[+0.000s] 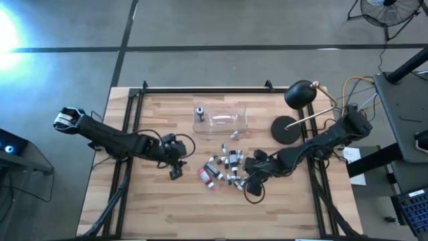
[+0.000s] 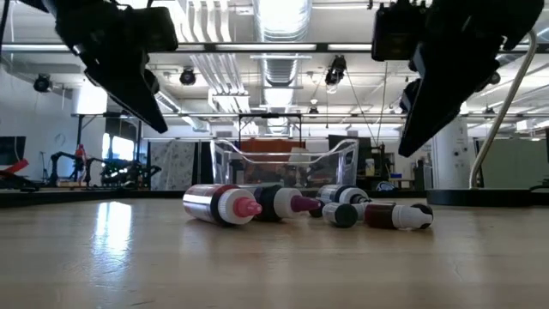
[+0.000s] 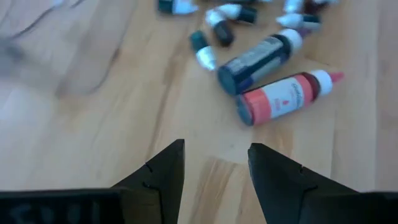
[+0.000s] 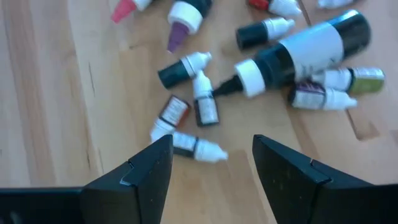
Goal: Pick & Place food coloring
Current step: Put the large pink food coloring bottle into the transparent bin
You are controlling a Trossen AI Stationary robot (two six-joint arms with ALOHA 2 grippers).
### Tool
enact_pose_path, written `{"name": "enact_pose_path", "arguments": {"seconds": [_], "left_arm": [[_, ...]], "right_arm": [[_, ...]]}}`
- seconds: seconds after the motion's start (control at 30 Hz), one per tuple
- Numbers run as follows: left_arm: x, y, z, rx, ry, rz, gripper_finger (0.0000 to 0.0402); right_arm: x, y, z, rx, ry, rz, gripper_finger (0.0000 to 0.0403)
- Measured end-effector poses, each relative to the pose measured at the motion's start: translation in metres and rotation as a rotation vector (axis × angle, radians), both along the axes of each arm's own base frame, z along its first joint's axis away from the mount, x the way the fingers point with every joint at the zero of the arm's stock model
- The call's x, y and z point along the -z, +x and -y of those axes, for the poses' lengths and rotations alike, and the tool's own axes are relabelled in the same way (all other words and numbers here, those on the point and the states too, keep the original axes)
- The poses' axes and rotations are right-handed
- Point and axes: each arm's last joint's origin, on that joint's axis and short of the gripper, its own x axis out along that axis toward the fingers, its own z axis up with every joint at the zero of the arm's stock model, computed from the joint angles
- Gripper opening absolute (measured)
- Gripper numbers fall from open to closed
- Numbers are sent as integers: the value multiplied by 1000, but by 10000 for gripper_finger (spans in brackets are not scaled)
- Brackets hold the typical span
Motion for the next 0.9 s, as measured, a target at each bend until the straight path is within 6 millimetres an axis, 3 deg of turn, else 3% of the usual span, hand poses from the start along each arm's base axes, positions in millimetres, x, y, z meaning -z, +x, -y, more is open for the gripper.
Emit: {"name": "enact_pose_path", "arguments": {"seconds": [0.17, 0.33, 0.6, 0.9], "left_arm": [[13, 9, 3, 196, 142, 79, 152], [26, 17, 8, 408, 226, 37, 152], [32, 45, 25, 694, 341, 39, 152], [40, 88, 44, 873, 363, 50, 152]], "right_arm": [[1, 19, -8, 0, -3, -9, 215], [-2, 29, -15, 12, -11, -58, 215], [-7, 30, -22, 134, 35, -121, 215], [1, 19, -33, 243, 93, -145, 215]]}}
